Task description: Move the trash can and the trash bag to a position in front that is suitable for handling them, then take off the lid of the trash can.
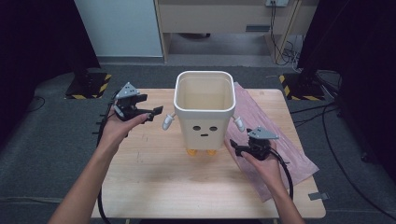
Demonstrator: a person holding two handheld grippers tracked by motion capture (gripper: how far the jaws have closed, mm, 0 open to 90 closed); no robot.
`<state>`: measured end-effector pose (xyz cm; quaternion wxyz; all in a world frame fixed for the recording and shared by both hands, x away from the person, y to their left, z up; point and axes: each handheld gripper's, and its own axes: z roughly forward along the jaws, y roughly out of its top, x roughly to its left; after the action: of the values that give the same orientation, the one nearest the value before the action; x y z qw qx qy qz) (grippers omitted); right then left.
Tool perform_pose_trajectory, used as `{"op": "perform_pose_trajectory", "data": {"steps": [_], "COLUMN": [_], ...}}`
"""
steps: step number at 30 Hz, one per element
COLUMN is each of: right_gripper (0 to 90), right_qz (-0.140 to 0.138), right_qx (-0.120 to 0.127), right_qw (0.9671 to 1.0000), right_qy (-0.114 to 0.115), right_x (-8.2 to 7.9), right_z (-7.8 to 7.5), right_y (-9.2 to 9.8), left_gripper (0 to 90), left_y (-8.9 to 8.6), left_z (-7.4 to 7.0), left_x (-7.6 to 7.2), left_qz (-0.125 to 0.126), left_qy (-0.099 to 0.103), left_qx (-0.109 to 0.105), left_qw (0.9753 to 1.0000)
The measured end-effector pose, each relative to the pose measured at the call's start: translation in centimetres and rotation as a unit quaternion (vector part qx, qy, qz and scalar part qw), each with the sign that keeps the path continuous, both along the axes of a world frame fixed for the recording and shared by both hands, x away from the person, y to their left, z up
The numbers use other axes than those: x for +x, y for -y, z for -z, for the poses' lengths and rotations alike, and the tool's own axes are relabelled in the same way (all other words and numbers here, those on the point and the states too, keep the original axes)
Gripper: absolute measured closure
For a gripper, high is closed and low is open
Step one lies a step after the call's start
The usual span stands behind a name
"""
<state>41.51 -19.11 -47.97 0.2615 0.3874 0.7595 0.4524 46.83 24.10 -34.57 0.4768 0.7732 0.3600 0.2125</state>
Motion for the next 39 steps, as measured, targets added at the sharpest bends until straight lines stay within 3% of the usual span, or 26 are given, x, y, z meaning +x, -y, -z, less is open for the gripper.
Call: {"op": "perform_pose_trajectory", "data": {"steps": [5,8,13,15,16,21,23,25,28,31,34,39], "right_gripper": [15.4,15.5,16.7,17.3,18.4,23.3,23.3,25.8,26.7,26.7,26.7,26.6], "right_qz": [0.000,0.003,0.003,0.001,0.002,0.007,0.007,0.008,0.010,0.008,0.009,0.008], "right_qx": [-0.005,0.006,0.018,0.010,0.014,0.014,0.013,0.016,0.019,0.028,0.033,0.029], "right_qw": [1.0000,1.0000,0.9998,0.9999,0.9997,0.9997,0.9997,0.9998,0.9998,0.9996,0.9994,0.9995], "right_qy": [-0.004,-0.002,-0.011,-0.011,-0.018,-0.017,-0.017,-0.012,-0.006,-0.006,-0.003,-0.005], "right_x": [0.0,0.0,0.1,0.2,0.2,-0.2,-0.3,-0.8,-1.1,-1.4,-1.6,-1.7], "right_z": [0.2,0.1,0.7,0.9,1.1,1.4,1.4,1.1,1.0,0.9,0.6,0.7], "right_y": [0.1,0.3,0.3,0.3,0.2,0.7,0.9,1.2,1.4,1.4,1.6,1.5], "left_gripper": [14.9,14.2,14.4,14.8,16.0,21.8,24.2,28.4,29.3,30.3,33.6,43.6], "left_y": [0.2,0.3,0.9,1.2,1.6,2.2,2.6,3.1,3.6,4.9,6.7,8.0], "left_z": [-0.9,-1.7,-3.5,-3.8,-4.7,-6.1,-6.6,-7.8,-8.4,-9.0,-9.2,-8.2], "left_x": [1.7,2.7,4.4,4.6,4.9,5.3,5.4,4.5,3.9,3.2,3.1,4.5], "left_qz": [0.001,0.004,0.005,0.007,0.008,0.001,0.005,-0.012,-0.004,0.009,0.021,0.034], "left_qy": [-0.002,0.001,0.010,0.010,0.018,0.025,0.031,0.049,0.053,0.058,0.051,0.034], "left_qx": [0.007,0.009,0.011,0.011,0.013,-0.003,0.002,-0.001,-0.008,0.004,0.010,0.018], "left_qw": [1.0000,1.0000,0.9999,0.9999,0.9997,0.9997,0.9995,0.9987,0.9986,0.9982,0.9984,0.9987]}}
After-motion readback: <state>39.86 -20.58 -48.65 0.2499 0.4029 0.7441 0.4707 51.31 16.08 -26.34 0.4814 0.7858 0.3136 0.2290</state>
